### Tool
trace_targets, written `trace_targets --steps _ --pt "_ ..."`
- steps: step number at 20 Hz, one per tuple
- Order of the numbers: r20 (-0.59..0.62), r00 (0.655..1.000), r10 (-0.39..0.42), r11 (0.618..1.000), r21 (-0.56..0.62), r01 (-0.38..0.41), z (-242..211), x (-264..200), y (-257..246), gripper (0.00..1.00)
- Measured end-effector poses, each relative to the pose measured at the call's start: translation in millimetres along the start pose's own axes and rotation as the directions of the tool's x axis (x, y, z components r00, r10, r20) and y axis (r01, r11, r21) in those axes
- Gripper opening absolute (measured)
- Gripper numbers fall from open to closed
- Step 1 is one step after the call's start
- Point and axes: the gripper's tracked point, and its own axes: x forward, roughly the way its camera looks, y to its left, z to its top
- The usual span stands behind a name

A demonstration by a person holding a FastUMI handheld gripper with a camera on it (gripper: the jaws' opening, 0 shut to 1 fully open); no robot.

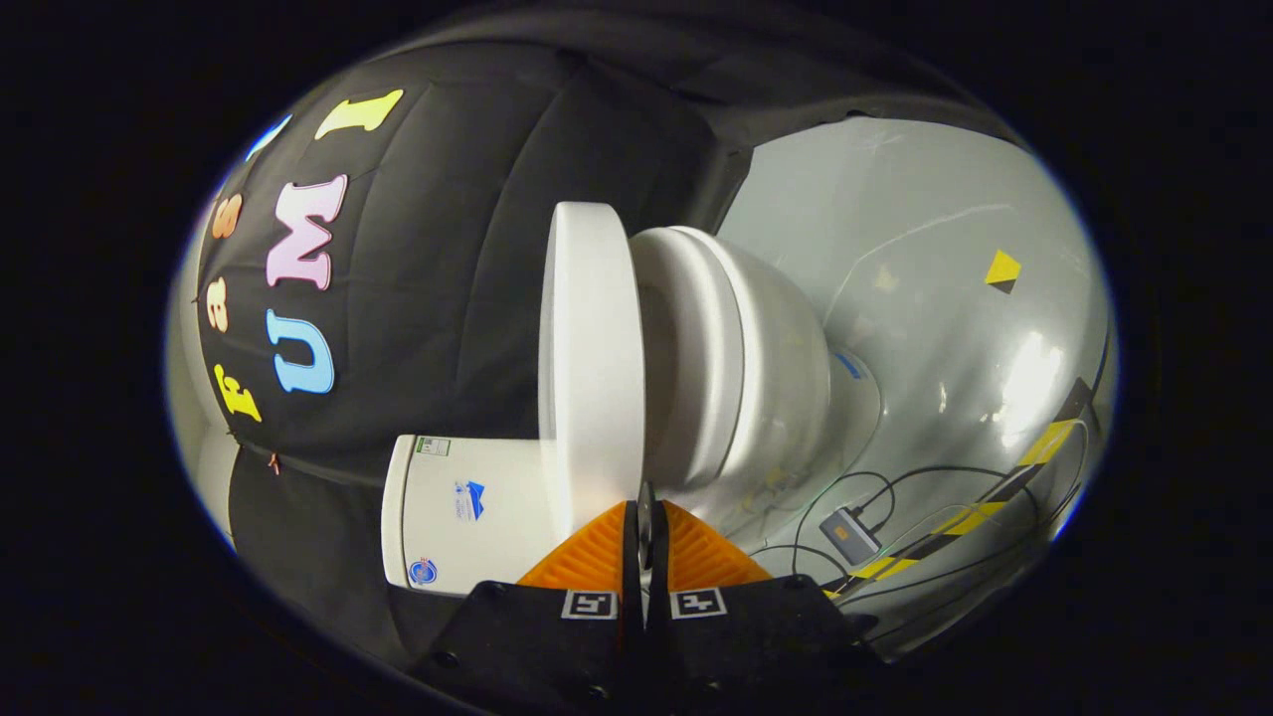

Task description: Open the toilet lid.

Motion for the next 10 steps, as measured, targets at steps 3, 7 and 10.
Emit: trace_targets --steps 3,7,10 --pt "0.022 0.999 -0.027 0.997 -0.074 0.029 -1.4 -9.1 18.0 0.05" --pt "0.061 0.998 -0.03 0.989 -0.142 0.039 -0.6 -19.8 51.5 0.05" --pt "0.085 0.995 -0.05 0.977 -0.203 0.067 -6.9 -23.9 72.8 0.05"
